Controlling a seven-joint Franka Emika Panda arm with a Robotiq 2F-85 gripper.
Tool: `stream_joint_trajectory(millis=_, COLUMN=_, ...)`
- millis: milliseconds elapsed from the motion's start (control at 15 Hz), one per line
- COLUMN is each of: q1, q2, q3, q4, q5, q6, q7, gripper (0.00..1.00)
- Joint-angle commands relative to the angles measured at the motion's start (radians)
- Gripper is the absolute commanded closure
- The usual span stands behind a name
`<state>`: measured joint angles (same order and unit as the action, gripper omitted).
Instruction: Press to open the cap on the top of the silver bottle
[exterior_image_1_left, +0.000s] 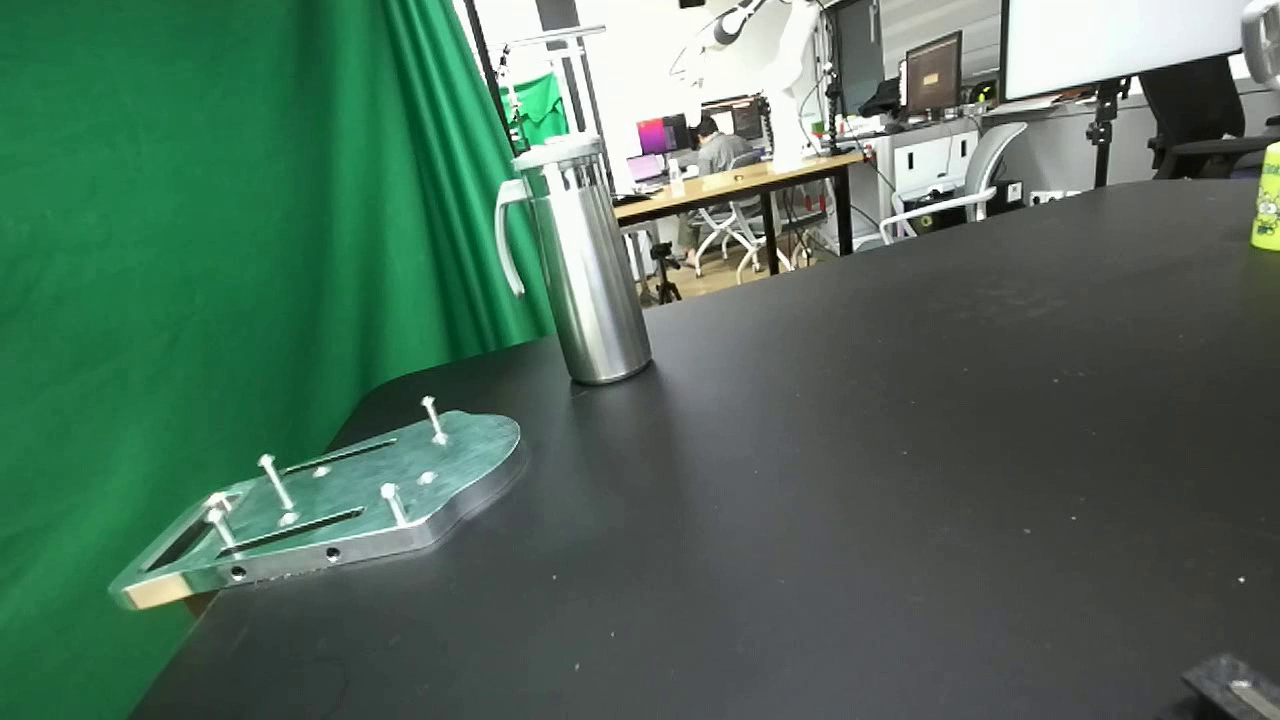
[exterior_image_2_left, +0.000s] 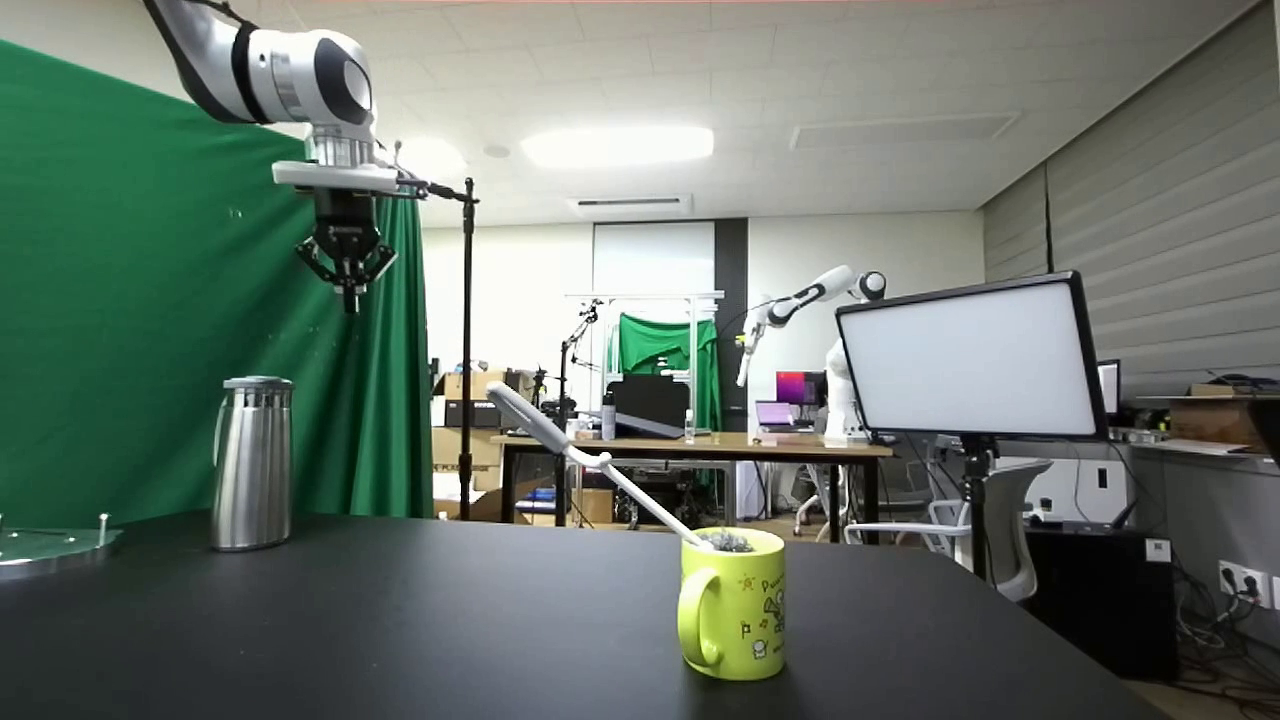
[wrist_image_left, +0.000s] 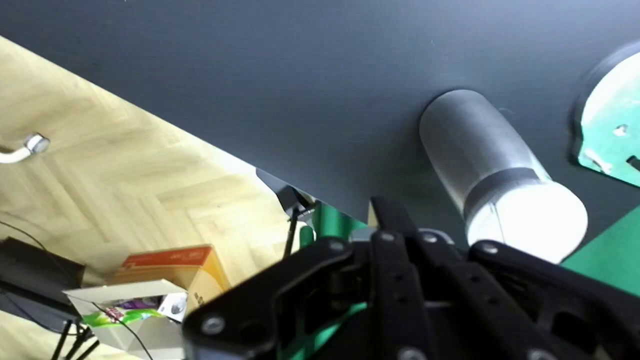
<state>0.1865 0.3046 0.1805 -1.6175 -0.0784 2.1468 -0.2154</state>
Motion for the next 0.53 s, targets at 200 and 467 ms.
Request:
stream_joint_trajectory(millis=200, q1=0.063, q2=0.208, q3=0.062, q4=0.265, q5=0.031, q6=-0.098, q7=-0.090, gripper=1.00)
stream_joint_trajectory(millis=467, q1=0.078, q2=0.297, q3=0.100, q4=0.325, q5=0.078, q6=-0.111, q7=-0.168, gripper=1.00)
